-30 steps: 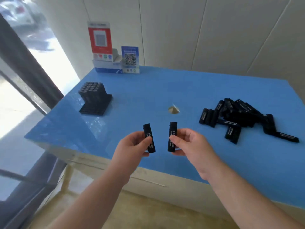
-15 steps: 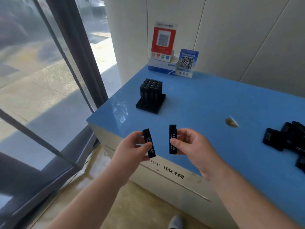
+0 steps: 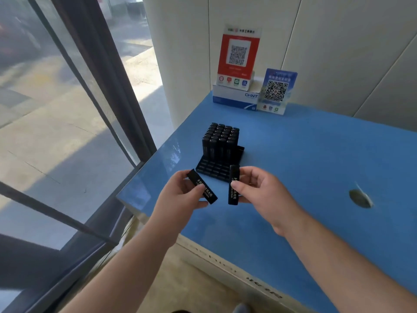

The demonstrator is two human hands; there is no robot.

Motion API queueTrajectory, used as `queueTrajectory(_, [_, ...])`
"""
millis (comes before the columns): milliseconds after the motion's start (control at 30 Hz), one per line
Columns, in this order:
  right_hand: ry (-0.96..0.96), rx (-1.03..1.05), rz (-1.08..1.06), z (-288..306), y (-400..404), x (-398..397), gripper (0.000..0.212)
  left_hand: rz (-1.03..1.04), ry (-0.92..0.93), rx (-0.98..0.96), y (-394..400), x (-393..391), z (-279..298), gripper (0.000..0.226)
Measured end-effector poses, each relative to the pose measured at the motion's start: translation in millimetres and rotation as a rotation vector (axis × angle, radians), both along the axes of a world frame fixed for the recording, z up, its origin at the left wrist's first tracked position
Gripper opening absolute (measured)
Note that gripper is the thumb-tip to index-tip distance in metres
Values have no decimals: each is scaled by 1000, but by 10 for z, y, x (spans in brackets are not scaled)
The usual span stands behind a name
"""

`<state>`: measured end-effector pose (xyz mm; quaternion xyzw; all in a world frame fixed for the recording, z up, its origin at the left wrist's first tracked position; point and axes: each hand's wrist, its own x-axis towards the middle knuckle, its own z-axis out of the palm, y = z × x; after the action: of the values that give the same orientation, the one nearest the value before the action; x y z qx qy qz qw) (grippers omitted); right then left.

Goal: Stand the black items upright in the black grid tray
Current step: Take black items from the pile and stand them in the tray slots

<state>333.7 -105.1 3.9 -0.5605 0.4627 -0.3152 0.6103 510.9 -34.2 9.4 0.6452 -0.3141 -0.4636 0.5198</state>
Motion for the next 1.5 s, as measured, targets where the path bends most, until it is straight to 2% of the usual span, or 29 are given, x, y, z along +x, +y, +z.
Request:
queueTrajectory(100, [20,-2,-16,-16,-155,47,14,-18,-48,-26,-234,81,-6,26])
queueTrajectory(300, [61,-15,-153,-22,-423,229,9,-186,-165,-93,-744,331,55,17])
queueTrajectory(467, [88,-45,-305,-35,-559,388,11,-355,-373,-276,-1236,541,194,18])
queueTrajectory(567, [90,-51,-389,-68,-594,463,14,-508,-576,-403,-1467,619,222,24])
queueTrajectory(700, [76,-49,-499,-113,-600,538,14,-668,-707,-465,-1686,687,158,24])
queueTrajectory(1000, [117,-108,-600,-179,-578,654,16,-768,-1047,-684,-1804,780,-118,21])
queueTrajectory(1167, [144,-119,-627,-202,-578,679,19,-760,-1095,-786,-1811,785,-191,17])
queueTrajectory(1500, [160,-153,-631,-225,-605,722,23,-766,-1107,-833,-1829,791,-165,9])
